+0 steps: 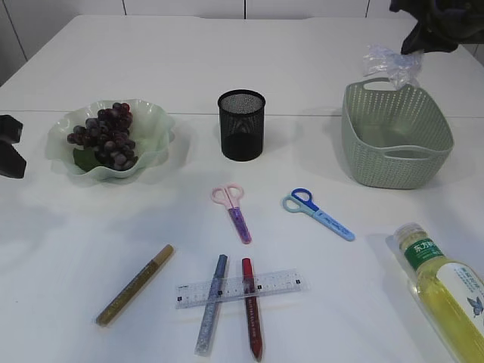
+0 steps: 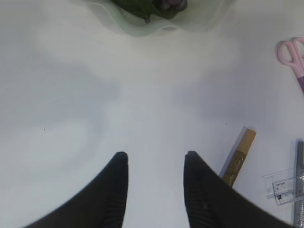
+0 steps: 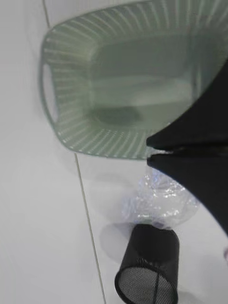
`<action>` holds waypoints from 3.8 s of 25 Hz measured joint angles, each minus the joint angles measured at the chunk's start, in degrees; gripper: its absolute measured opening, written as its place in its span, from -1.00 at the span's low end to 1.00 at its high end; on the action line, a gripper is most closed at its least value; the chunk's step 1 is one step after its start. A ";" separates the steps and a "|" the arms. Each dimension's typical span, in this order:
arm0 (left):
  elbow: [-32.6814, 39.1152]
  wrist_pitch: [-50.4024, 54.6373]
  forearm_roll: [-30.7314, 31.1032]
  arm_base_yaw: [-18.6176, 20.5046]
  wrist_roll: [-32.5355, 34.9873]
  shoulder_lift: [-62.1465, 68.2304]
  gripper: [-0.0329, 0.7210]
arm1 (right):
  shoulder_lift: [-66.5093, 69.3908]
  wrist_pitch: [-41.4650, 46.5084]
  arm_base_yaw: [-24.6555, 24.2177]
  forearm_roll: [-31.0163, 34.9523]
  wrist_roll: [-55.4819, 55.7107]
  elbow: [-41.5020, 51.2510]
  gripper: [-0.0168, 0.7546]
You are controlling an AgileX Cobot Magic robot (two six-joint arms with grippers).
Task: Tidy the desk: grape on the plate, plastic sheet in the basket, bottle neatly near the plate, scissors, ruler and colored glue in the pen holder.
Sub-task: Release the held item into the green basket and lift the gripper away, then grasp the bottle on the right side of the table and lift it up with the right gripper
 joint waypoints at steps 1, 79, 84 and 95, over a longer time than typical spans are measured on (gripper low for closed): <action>0.00 0.27 0.00 0.00 0.00 0.00 -0.15 | 1.29 0.00 0.00 -1.30 0.00 -1.50 -0.92; 0.00 5.00 -1.60 0.00 0.09 0.00 -0.17 | -11.39 17.21 10.44 -18.04 -8.39 38.15 0.74; 0.00 4.78 -1.60 0.00 0.09 0.00 -0.17 | -8.15 15.57 10.44 -18.27 -7.68 38.15 0.75; 0.00 4.78 -1.14 0.00 0.09 0.00 -0.17 | -2.91 12.79 10.44 -20.06 -5.91 38.15 0.75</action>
